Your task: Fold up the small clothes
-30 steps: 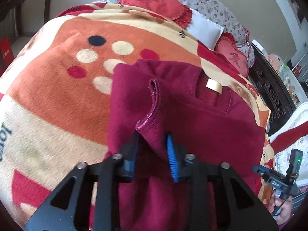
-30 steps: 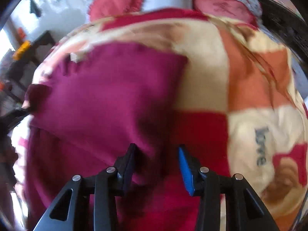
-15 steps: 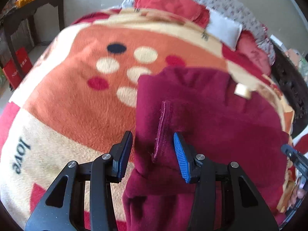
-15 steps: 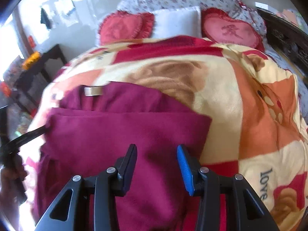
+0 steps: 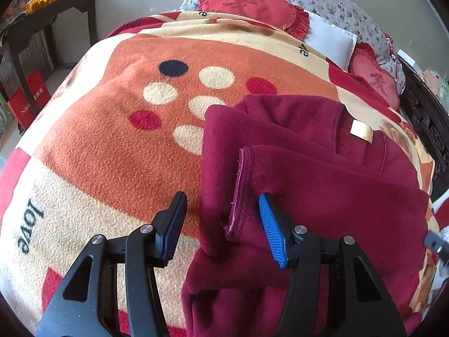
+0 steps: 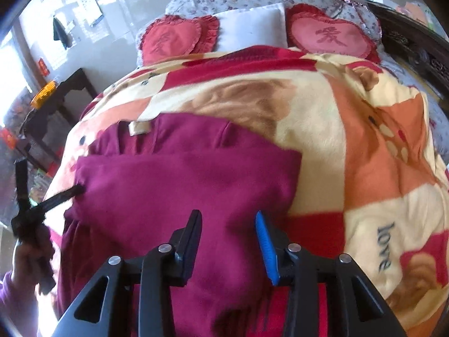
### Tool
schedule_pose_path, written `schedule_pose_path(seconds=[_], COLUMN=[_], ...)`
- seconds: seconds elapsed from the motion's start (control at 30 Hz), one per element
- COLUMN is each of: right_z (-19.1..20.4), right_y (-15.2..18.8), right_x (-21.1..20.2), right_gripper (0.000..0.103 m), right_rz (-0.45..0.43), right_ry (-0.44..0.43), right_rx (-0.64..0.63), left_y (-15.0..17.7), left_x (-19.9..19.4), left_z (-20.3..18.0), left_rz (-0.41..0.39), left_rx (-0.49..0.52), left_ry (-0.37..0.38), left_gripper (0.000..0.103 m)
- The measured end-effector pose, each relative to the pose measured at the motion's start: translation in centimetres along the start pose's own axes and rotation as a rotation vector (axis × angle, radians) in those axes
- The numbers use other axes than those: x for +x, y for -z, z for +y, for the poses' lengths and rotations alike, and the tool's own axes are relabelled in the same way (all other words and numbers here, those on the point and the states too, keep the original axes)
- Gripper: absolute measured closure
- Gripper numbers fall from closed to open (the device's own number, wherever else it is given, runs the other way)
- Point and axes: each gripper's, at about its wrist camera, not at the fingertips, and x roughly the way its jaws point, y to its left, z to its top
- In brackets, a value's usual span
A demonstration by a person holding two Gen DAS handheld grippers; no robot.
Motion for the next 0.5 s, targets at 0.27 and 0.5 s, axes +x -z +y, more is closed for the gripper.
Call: schedule_pose_path(seconds=[0.27, 0.5], right_z=[-1.9, -1.4], right_y=[1.3, 3.1], right_x=[2.1, -3.0], right_gripper=[0.056, 0.054], right_rz=[0.097, 0.062], right_ry=[0.038, -0.046], right_rx=[0.062, 0.065], left_y=[0.5, 2.4], left_x=[-2.1, -5.3], left_z=[-0.3, -1.2], left_rz=[-0.004, 0.006], left_rx=[0.017, 0.080], left_ry=[-0.006, 0.017], left_gripper=[0.050, 0.050])
